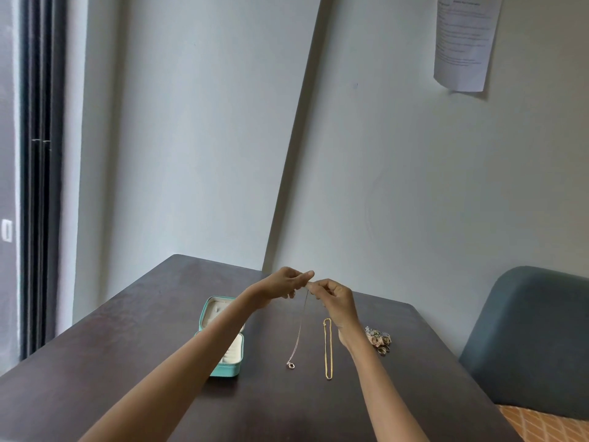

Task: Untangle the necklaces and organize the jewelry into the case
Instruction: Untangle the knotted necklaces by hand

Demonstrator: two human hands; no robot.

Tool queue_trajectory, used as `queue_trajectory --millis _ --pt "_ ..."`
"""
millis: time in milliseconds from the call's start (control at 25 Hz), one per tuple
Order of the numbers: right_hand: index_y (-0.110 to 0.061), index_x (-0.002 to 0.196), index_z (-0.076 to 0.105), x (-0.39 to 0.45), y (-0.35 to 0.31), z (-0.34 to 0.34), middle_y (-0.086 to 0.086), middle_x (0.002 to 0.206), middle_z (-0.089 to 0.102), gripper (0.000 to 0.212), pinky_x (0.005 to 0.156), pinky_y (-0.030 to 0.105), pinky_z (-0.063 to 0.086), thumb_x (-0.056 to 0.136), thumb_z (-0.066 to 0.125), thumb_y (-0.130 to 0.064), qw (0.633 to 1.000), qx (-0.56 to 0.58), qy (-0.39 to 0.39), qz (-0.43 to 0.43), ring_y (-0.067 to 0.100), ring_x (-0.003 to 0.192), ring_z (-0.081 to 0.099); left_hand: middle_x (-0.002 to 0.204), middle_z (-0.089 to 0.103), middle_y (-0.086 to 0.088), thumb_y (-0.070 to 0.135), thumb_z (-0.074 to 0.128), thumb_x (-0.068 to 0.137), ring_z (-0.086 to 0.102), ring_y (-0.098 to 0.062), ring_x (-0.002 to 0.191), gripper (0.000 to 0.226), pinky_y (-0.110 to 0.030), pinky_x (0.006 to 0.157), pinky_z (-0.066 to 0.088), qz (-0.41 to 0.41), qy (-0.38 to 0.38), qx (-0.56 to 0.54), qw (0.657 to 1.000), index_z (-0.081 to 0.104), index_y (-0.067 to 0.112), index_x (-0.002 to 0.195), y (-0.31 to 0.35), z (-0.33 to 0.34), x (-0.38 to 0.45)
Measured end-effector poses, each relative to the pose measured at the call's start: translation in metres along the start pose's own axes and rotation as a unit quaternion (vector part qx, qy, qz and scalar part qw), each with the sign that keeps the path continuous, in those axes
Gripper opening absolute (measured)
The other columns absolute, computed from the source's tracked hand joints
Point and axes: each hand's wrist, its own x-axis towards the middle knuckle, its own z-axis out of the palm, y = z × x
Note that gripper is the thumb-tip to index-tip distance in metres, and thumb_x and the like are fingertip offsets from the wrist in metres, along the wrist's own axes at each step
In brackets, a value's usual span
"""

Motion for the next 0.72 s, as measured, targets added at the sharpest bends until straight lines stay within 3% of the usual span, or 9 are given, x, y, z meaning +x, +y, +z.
queue_trajectory --millis 200,320,440,560,720 --pt "-0.012 0.069 0.060 -0.001 -0.004 -0.005 -0.002 0.067 0.057 0.020 0.062 0.021 0.037 0.089 0.056 -0.011 0.998 0.055 -0.001 0.036 0.008 0.065 0.050 0.064 0.039 0.002 0.048 0.044 0.095 0.038 -0.011 0.057 0.047 -0.022 0.062 0.033 0.006 -0.017 -0.027 0.999 0.041 0.016 0.061 0.000 -0.003 -0.002" --pt "-0.011 0.070 0.061 -0.004 0.001 -0.008 -0.002 0.066 0.057 0.019 0.063 0.022 0.038 0.089 0.057 -0.011 0.997 0.064 0.001 0.035 0.009 0.065 0.050 0.068 0.051 0.001 0.044 0.048 0.094 0.046 -0.010 0.057 0.039 -0.022 0.062 0.037 0.016 0.021 -0.063 0.998 0.052 0.013 0.069 -0.005 -0.001 -0.004" --pt "-0.010 0.072 0.064 -0.003 0.005 -0.009 -0.001 0.065 0.055 0.018 0.064 0.023 0.039 0.089 0.058 -0.013 0.998 0.059 0.009 0.034 0.010 0.065 0.047 0.078 0.067 0.003 0.031 0.058 0.092 0.058 -0.006 0.060 0.022 -0.016 0.061 0.043 0.046 -0.010 -0.061 0.997 0.066 0.013 0.084 -0.006 0.005 -0.008" --pt "-0.008 0.075 0.064 -0.002 0.007 -0.010 0.000 0.065 0.053 0.017 0.064 0.022 0.038 0.089 0.060 -0.016 0.998 0.046 0.006 0.032 0.009 0.065 0.045 0.075 0.071 0.007 0.013 0.069 0.084 0.062 -0.002 0.067 0.009 -0.016 0.061 0.049 0.082 -0.014 -0.091 0.992 0.072 0.016 0.077 -0.010 0.011 -0.005" --pt "-0.009 0.071 0.061 -0.004 0.006 -0.011 -0.002 0.063 0.052 0.021 0.062 0.021 0.038 0.091 0.056 -0.014 0.998 0.052 -0.006 0.030 0.007 0.061 0.044 0.069 0.070 0.011 0.007 0.067 0.084 0.062 -0.002 0.067 0.008 -0.017 0.060 0.050 0.097 0.005 -0.096 0.991 0.070 0.011 0.078 -0.012 0.014 -0.004"
